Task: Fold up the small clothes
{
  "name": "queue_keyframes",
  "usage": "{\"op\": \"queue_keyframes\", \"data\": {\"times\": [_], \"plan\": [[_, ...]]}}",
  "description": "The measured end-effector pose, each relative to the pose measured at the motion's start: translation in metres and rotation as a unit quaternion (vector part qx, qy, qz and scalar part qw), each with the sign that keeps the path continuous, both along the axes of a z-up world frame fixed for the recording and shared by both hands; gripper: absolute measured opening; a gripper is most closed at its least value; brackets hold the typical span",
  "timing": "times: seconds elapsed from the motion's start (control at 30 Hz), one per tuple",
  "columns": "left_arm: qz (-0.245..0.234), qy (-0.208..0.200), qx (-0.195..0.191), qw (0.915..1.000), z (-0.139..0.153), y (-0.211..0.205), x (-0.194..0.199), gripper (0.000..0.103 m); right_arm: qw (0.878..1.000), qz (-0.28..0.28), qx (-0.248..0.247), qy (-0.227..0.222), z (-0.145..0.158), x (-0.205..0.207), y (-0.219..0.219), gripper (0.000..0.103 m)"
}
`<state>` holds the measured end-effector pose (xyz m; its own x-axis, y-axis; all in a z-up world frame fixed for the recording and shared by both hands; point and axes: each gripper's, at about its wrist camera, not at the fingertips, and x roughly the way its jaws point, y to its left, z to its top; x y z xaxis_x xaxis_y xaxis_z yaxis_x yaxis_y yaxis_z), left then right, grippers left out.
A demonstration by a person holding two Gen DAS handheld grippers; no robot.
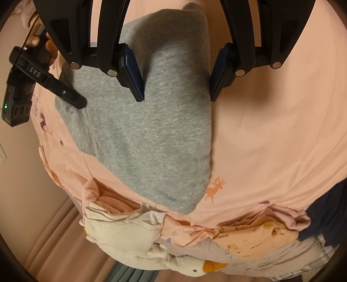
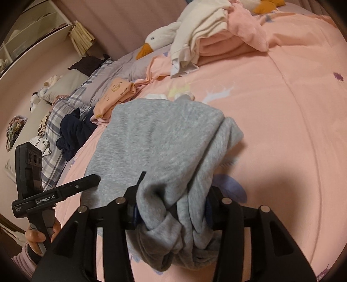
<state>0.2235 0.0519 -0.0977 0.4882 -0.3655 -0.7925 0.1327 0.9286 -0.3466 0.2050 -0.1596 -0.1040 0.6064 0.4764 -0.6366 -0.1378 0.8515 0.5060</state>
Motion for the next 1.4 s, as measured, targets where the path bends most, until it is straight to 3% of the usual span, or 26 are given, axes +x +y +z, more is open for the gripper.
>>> {"op": "queue_keyframes", "data": {"times": [0.13, 0.27, 0.73, 1.1, 1.27, 1.37, 1.4], "plan": [[0.003, 0.005, 0.008, 1.0000, -0.001, 0.001, -0.003, 0.065, 1.000, -0.011, 0.007, 0.009, -0.004, -0.005, -0.007, 0.055], [0.002, 0.003, 0.016, 0.9999, -0.001, 0.001, -0.010, 0.065, 1.000, -0.014, -0.005, 0.008, -0.004, -0.012, -0.008, 0.060], [-0.006, -0.006, 0.049, 0.9988, -0.001, -0.001, -0.025, 0.066, 0.999, -0.015, -0.034, 0.004, -0.005, -0.020, -0.007, 0.064], [0.007, -0.007, 0.128, 0.9917, 0.020, -0.001, -0.068, 0.067, 0.989, -0.032, -0.143, 0.006, 0.023, -0.055, -0.003, 0.071], [0.026, -0.039, 0.164, 0.9854, 0.052, -0.004, -0.108, 0.090, 0.985, -0.033, -0.166, -0.010, 0.051, -0.085, 0.007, 0.091], [0.031, -0.063, 0.184, 0.9805, 0.072, -0.008, -0.129, 0.093, 0.985, -0.032, -0.166, -0.025, 0.070, -0.104, 0.015, 0.103], [0.032, -0.068, 0.188, 0.9793, 0.080, -0.009, -0.137, 0.094, 0.985, -0.032, -0.169, -0.033, 0.078, -0.111, 0.018, 0.103]]}}
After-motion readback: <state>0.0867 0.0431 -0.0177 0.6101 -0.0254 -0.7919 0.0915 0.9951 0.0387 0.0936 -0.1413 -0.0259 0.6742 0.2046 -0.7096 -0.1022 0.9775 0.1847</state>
